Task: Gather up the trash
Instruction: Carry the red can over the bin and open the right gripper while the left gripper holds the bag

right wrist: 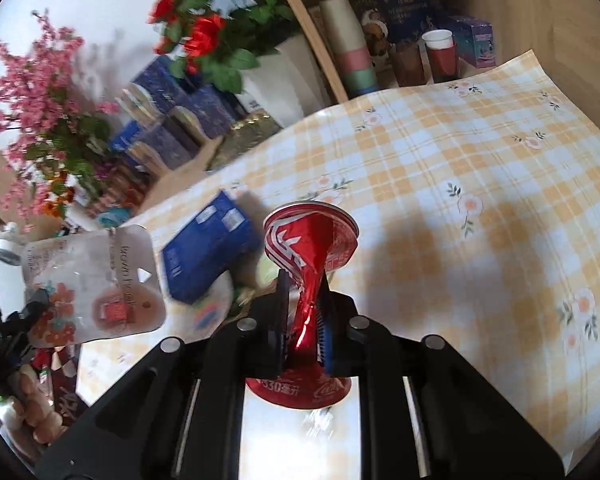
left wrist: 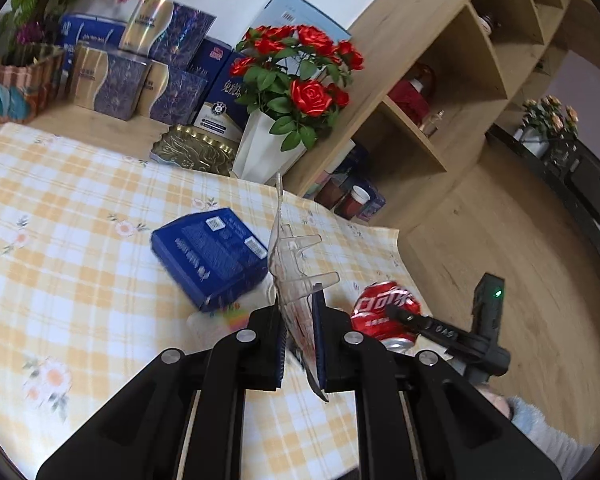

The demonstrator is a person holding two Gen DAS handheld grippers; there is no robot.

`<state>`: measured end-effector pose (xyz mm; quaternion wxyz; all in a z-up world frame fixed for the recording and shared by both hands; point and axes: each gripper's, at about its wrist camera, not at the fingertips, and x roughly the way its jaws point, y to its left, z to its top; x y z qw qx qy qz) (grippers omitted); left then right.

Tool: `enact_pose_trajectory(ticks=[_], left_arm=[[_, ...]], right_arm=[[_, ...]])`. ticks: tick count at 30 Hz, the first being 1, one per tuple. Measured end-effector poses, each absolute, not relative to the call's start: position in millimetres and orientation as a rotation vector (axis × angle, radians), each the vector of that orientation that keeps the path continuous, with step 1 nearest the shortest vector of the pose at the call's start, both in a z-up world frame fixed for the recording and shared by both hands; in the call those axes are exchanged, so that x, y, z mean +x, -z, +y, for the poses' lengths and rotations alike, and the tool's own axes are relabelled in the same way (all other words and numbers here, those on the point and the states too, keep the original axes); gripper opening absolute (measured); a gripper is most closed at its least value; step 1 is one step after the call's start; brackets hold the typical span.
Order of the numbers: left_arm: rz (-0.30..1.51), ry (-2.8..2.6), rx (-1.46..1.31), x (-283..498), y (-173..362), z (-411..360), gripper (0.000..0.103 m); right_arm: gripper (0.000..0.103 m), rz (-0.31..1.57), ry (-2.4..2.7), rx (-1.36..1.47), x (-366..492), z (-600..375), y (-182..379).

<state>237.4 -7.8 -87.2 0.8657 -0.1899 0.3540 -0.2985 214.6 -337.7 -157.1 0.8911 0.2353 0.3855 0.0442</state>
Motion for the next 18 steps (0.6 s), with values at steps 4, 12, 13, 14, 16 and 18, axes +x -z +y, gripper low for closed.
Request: enact_pose_trajectory(ticks=[4, 12, 13, 14, 16, 18], left_arm=[[0.746, 0.638, -0.398, 191.6, 88.8, 11.5, 0.011], [0.766, 0.644, -0.417, 90.4, 104.6, 48.0, 0.011], [0.770, 0.646, -0.421, 80.2, 106.7, 51.5, 0.011], [0.775, 0.647, -0.424, 70.8, 108.9, 55.0, 0.011], [0.784, 0.641, -0.428, 50.6, 114.6, 63.8, 0.011], [0.786, 0.639, -0.427, 35.5, 119.2, 69.8, 0.011]], right_arm=[[0.016, 0.781, -0.153, 0.491, 161.7, -321.1, 147.3], [0.016, 0.820, -0.242, 0.408, 57.3, -274.0, 162.5], [0.016, 0.836, -0.254, 0.395, 45.4, -267.3, 168.3], [0.016, 0.854, -0.265, 0.385, 36.3, -261.7, 174.5], [0.016, 0.900, -0.285, 0.357, 17.1, -248.4, 188.7], [0.016, 0.936, -0.298, 0.328, 5.5, -238.2, 201.4]])
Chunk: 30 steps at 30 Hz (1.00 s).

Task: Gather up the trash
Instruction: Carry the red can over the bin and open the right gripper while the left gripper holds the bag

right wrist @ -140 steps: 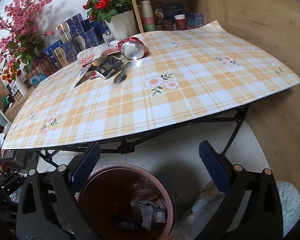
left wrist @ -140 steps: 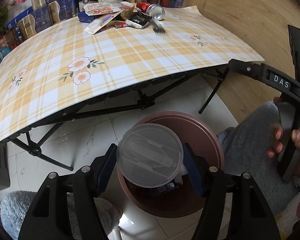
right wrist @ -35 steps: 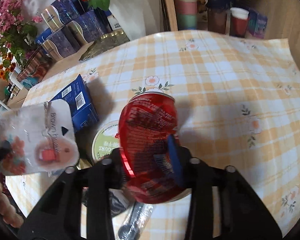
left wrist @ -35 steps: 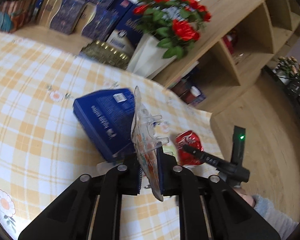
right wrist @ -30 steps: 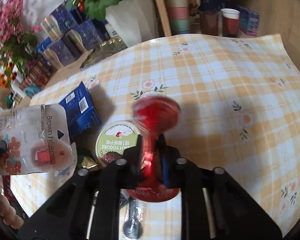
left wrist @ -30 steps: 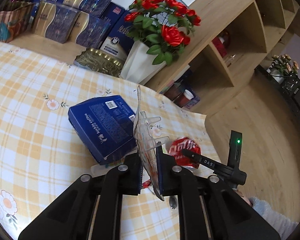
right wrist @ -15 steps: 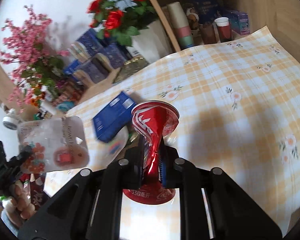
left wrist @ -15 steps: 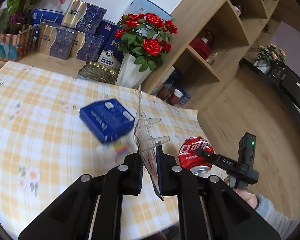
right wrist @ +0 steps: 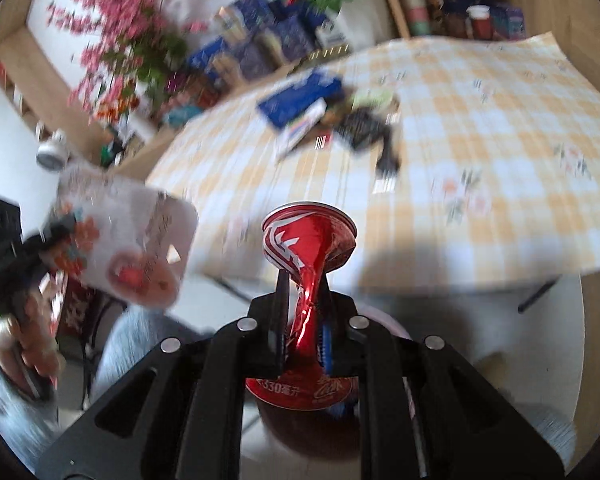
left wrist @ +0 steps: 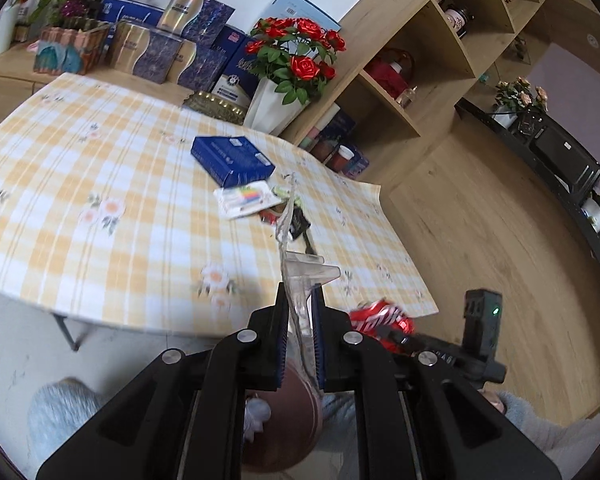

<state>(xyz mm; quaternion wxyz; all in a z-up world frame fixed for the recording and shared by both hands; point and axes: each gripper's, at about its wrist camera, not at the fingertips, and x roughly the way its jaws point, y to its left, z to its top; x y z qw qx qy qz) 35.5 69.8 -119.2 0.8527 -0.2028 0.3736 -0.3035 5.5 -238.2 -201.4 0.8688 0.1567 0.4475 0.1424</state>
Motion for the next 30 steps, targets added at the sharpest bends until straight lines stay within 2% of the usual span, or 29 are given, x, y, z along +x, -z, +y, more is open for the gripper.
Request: enact_pose_trajectory(ticks=[7, 13, 26, 27, 28, 30], left_arm=[[0.808, 0.616, -0.431, 10.4, 133.6, 76.5, 0.011], [0.850, 0.611, -0.423, 8.7, 151.1, 71.1, 0.010], [0.915, 0.628, -0.393, 18.4, 176.4, 48.2, 0.010], [0.918, 0.628, -0.392, 19.4, 177.3, 47.1, 0.010], [0.918, 0.628, -0.389, 20.0, 177.8, 45.9, 0.010], [0.922, 0.632, -0.385, 20.6, 179.0, 44.2, 0.010]], right_arm=[[0.016, 1.108, -0.295, 0.259, -7.3, -208.7, 266.3], [0.016, 1.217, -0.245, 0.318, 9.3, -213.7, 304.5], [0.020, 1.296, -0.208, 0.424, 15.5, -226.6, 329.9], [0.025, 1.290, -0.205, 0.430, 15.1, -228.3, 328.8], [0.041, 1.284, -0.203, 0.432, 15.3, -229.8, 327.3], [0.063, 1.253, -0.203, 0.431, 14.0, -232.1, 321.0]])
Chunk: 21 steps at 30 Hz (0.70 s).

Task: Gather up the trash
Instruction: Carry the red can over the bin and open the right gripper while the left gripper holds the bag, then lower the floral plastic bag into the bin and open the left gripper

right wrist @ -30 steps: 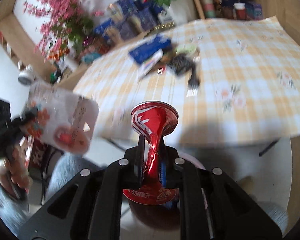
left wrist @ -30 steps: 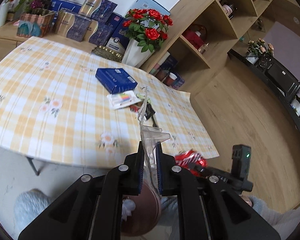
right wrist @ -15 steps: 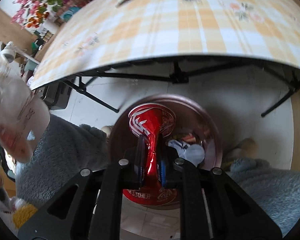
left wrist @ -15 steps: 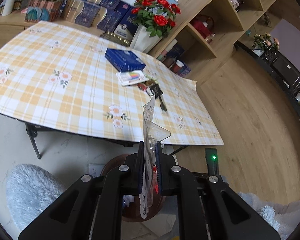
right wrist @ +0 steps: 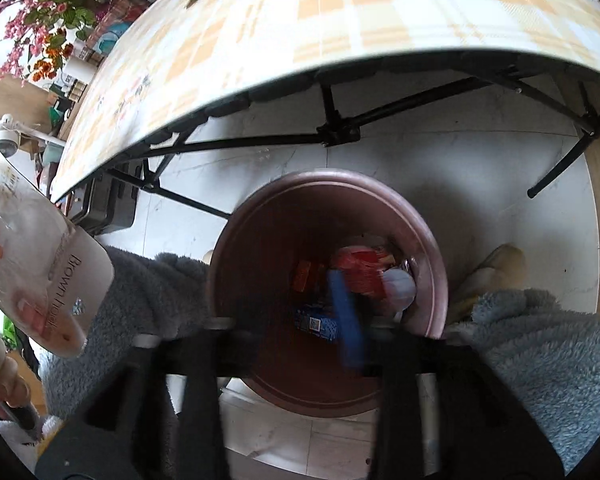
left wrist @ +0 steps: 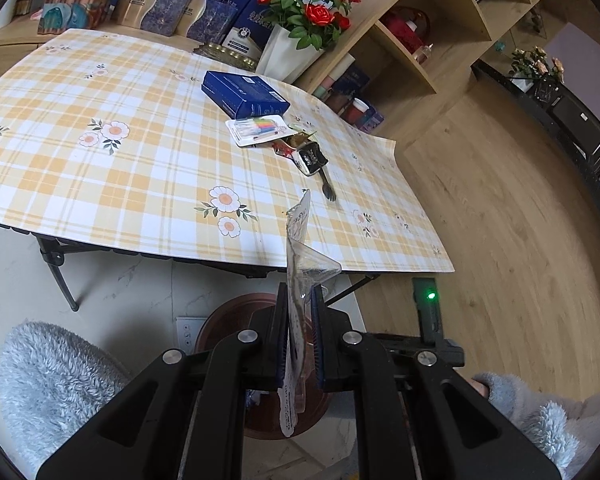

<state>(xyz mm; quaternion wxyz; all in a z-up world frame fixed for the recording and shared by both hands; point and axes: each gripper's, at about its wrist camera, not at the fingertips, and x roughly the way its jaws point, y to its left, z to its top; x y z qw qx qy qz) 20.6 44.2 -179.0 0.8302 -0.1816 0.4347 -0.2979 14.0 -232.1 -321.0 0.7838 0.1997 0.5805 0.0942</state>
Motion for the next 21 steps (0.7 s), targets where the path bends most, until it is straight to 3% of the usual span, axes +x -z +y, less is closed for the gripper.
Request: enact_pose_trajectory(ticks=[2, 4, 7, 21], left_arm=[[0.929, 0.637, -0.375, 21.8, 181.5, 40.9, 0.010], [0.935, 0.643, -0.359, 22.2, 184.2, 36.9, 0.010], [0.946, 0.665, -0.306, 21.6, 190.0, 25.8, 0.010], [0.945, 0.828, -0.093, 19.5, 231.6, -37.0, 0.011]], right_arm=[[0.067, 1.220, -0.208, 0.428, 14.0, -235.2, 312.7], [0.085, 1.182, -0.200, 0.439, 12.6, -241.2, 304.1], [0.096, 1.093, -0.182, 0.405, 8.6, -251.7, 286.2], [0.097, 0.735, -0.090, 0.411, -23.9, -293.3, 258.7]])
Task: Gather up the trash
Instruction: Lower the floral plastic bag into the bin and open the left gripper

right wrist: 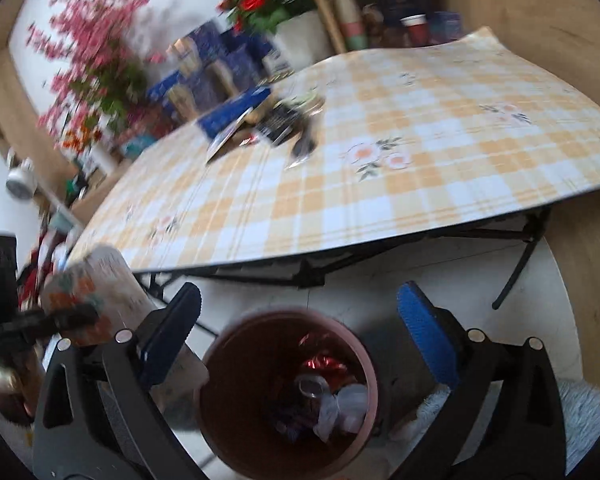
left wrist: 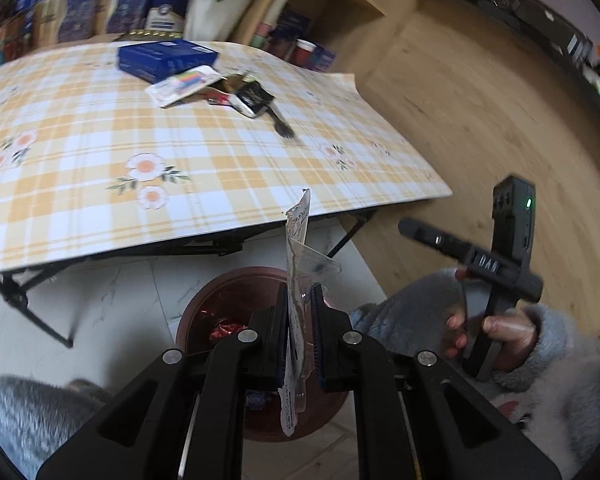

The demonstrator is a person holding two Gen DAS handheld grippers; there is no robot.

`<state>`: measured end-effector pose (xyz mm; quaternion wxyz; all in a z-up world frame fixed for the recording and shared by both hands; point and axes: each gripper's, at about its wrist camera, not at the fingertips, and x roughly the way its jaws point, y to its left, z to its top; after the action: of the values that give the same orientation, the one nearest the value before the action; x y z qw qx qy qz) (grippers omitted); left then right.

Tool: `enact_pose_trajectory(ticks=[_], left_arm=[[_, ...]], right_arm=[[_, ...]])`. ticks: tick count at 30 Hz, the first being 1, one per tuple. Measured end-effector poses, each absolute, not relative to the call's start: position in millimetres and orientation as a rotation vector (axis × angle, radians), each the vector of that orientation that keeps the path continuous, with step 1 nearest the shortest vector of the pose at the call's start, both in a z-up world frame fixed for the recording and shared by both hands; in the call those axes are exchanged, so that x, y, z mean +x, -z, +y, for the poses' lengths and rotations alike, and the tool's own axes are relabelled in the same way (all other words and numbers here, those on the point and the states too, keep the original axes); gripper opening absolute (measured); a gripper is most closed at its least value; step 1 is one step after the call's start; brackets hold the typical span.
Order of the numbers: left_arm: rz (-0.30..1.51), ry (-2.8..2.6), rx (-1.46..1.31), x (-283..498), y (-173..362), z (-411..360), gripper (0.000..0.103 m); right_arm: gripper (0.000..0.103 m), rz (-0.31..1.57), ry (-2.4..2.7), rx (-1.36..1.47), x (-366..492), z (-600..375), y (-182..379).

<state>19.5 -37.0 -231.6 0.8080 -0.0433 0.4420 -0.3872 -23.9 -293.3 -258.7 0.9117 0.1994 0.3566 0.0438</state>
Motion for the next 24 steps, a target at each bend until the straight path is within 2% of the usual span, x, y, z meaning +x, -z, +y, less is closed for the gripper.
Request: enact_pose_trajectory(ticks=[10, 15, 24], left_arm=[[1.011, 0.880, 0.127, 11.1, 272.9, -80.8, 0.011], [1.094, 0.839, 0.107, 21.3, 291.6, -79.7, 0.011], [1.108, 0.836, 0.074, 25.6, 294.0, -76.8, 0.011]], right_arm=[[0.097, 0.762, -0.057, 0.431, -17.6, -294.2, 272.1], [0.097, 0.764, -0.049, 0.474, -15.6, -299.4, 276.8], [0.097, 0.796, -0.042, 0.539, -12.4, -306.2, 285.1]])
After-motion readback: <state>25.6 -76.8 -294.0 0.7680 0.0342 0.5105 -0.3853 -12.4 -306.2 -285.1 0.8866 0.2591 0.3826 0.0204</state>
